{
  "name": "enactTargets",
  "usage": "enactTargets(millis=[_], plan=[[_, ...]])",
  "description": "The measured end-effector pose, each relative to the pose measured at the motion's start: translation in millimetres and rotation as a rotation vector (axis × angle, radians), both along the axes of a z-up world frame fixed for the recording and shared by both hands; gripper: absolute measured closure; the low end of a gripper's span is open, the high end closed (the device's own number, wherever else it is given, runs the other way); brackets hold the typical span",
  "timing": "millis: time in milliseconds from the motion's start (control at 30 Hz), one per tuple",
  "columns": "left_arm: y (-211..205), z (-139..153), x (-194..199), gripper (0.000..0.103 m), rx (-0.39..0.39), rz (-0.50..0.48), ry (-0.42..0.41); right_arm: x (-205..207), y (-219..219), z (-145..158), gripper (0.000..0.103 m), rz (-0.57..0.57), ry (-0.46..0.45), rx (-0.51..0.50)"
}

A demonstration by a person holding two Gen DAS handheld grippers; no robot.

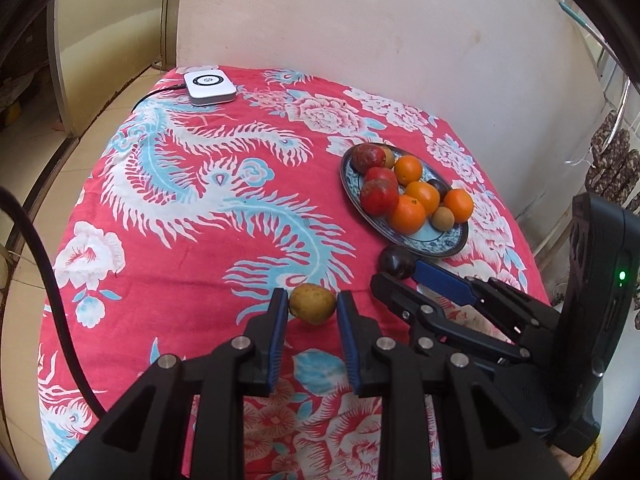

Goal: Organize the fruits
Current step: 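Close the left tool on the yellow-brown fruit while the right tool closes on the plum, then carry both fruits to the plate rim and lower them onto the plate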

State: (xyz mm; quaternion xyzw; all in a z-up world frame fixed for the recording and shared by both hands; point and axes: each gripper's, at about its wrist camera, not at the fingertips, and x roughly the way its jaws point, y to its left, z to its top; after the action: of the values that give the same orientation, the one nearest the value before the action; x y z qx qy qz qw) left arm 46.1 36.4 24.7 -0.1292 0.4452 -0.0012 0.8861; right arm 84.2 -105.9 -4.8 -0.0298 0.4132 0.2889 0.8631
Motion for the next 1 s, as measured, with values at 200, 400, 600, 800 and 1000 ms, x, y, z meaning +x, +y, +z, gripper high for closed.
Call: enactTargets(millis=[200,400,600,800,1000], plan=[[0,1,1,0.077,-0.002,-0.001,-0.002,1,-2,0,0.074,-0.002,0.001,0.012],[-5,3,2,0.077,0.001,-0.012,-0.007,-3,-11,4,0.075,-0.001,-0.008,0.034],[-13,8,6,0.077,-0.011,-0.037,-0.019,-6,-30,14,0.075,-0.026,-0.035,0.064],[-27,13,15,0.077,-0.009,-0.067,-0.034,1,-48,21,0.075,-0.073,-0.057,0.071],[-42,15,31,0.077,-0.009,-0.102,-0.055,9,-55,20,0.075,-0.096,-0.067,0.056]])
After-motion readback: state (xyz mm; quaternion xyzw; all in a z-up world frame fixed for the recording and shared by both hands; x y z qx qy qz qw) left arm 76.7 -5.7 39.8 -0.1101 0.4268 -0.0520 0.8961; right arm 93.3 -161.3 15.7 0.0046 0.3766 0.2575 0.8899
